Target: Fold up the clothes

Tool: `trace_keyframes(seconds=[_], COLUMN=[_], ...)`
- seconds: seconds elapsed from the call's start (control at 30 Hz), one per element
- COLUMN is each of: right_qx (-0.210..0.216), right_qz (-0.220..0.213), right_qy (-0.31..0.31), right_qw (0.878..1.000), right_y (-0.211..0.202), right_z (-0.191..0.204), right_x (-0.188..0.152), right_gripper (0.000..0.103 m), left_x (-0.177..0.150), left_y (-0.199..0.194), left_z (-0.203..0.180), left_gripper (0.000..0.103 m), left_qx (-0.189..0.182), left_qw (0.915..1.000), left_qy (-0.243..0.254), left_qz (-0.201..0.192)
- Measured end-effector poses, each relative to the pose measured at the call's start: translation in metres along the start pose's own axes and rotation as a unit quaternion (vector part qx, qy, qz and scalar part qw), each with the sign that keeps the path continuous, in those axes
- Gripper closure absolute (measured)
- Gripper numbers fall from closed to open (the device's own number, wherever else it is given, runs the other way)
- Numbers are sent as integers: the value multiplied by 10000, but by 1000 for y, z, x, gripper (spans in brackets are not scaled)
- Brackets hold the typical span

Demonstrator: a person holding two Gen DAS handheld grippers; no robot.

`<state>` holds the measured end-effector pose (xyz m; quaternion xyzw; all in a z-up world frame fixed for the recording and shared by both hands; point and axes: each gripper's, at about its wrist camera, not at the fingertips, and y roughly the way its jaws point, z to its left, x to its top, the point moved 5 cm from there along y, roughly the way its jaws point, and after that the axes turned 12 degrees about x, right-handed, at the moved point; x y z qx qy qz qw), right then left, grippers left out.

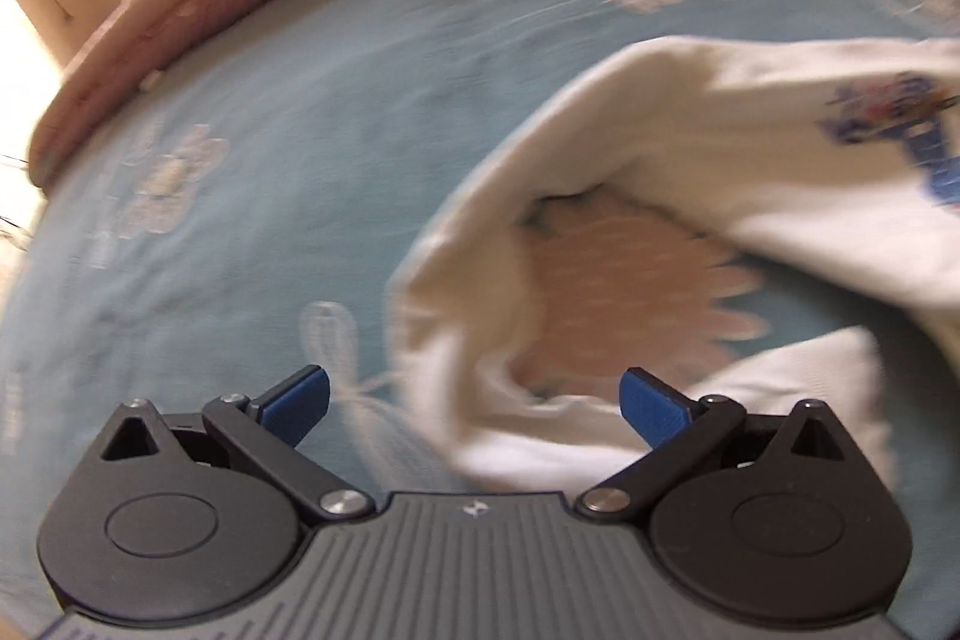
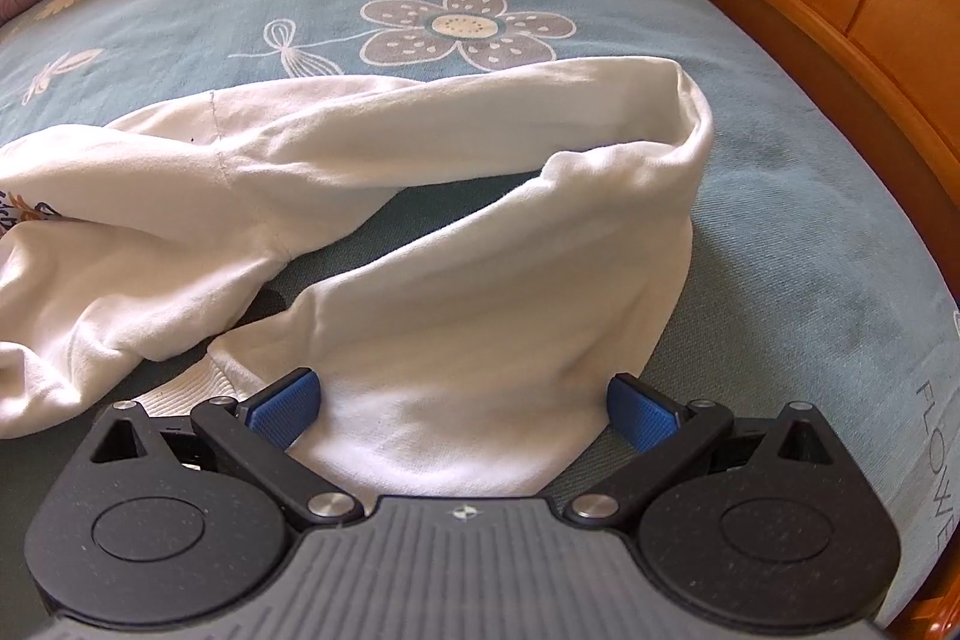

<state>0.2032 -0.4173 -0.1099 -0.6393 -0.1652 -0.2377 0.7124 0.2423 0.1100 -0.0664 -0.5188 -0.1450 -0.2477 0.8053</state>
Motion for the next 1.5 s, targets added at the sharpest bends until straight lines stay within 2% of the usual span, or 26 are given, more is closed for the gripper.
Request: trace_keyframes(seconds=[0.07,0.17,0.27,0.4,0.57,0.63,0.73,0.87,0.97,1.03,1.13,1.23,1.3,1.4,1.5], right_qx=[-27,-62,-121,-215,-412,-353,-247,-323,-325,-326,-329,-334,-341,-357,-380], right_qz=[-34,-54,0,42,-492,-653,-885,-941,-957,-963,-969,-974,-980,-989,-998], right_qy=[30,102,291,673,714,729,758,719,727,713,702,704,709,705,707], right_qw=[10000,9999,9995,9975,9954,9946,9929,9924,9922,9923,9923,9922,9921,9920,9918], right_y=[0,-1,-3,-7,-10,-10,-11,-11,-11,-10,-10,-9,-9,-9,-8], right_z=[0,1,1,12,35,33,28,30,30,30,30,30,30,31,31], right_x=[0,-1,-2,-6,-21,-24,-30,-30,-30,-30,-30,-30,-30,-30,-30], right_gripper=[0,0,0,0,0,0,0,0,0,0,0,0,0,0,0], left_x=[-7,-20,-33,-55,-67,-70,-69,-72,-68,-65,-63,-61,-59,-52,-46], left_y=[-3,-6,-11,-11,-4,-2,0,7,5,6,13,23,31,39,41], left_z=[-20,-35,-28,-15,-31,-35,-23,-5,4,18,58,108,145,191,212], left_gripper=[1,1,1,1,1,0,0,0,0,0,0,0,0,0,0], left_qx=[-93,257,523,251,7,-1,622,741,1475,2083,2649,3465,3878,4246,4298], left_qw=[9998,9988,9956,9888,9861,9852,9824,9807,9823,9753,9623,9365,9194,9017,8997], left_qy=[-166,-394,-765,-1461,-1624,-1669,-1720,-1731,-1092,-650,-437,-158,-83,-114,-165], left_qz=[-45,-156,-153,146,345,384,377,532,384,344,434,508,655,814,736])
